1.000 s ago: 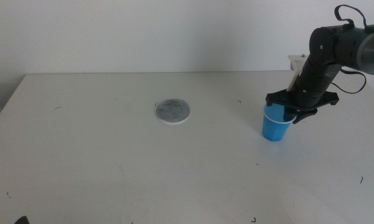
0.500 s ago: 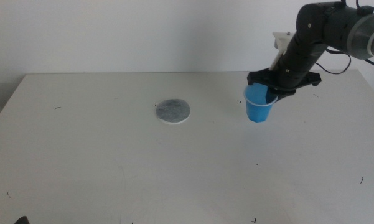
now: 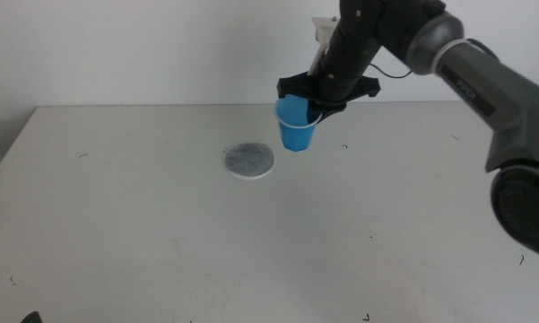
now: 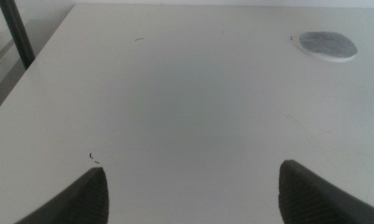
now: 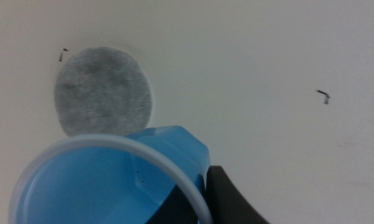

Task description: Place an empty cup on a cup mat.

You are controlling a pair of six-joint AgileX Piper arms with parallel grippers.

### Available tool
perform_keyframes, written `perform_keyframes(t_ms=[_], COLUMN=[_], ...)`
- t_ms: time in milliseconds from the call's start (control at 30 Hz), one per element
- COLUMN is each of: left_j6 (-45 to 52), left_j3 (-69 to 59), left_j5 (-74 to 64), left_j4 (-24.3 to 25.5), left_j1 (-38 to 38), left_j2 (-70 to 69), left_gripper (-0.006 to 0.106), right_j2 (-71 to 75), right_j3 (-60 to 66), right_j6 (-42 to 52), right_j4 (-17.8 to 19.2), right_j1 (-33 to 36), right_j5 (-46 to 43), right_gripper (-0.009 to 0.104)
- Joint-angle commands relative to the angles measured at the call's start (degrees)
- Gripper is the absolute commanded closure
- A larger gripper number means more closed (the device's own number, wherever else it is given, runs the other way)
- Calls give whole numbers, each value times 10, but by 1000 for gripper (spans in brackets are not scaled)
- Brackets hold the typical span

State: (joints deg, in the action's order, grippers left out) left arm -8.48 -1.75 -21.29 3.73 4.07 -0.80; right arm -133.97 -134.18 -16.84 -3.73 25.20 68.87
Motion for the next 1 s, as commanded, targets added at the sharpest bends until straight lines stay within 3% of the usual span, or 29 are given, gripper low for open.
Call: perform_keyframes(t_ms=[0, 267, 967], left_j6=[-6, -6, -6], left_j3=[3, 3, 3], left_j5=[38, 38, 38], left_j4=[0, 0, 0], left_j1=[-1, -1, -1], left_j2=[-7, -7, -7], left_gripper=[-5, -5, -5], right_j2=[4, -86, -132], right_j3=[-78, -210, -212], right_j6=[-6, -46, -82], right_j4=[-2, -8, 8], right_j1=[12, 39, 60], right_j5=[11, 28, -86], right_gripper=[94, 94, 94])
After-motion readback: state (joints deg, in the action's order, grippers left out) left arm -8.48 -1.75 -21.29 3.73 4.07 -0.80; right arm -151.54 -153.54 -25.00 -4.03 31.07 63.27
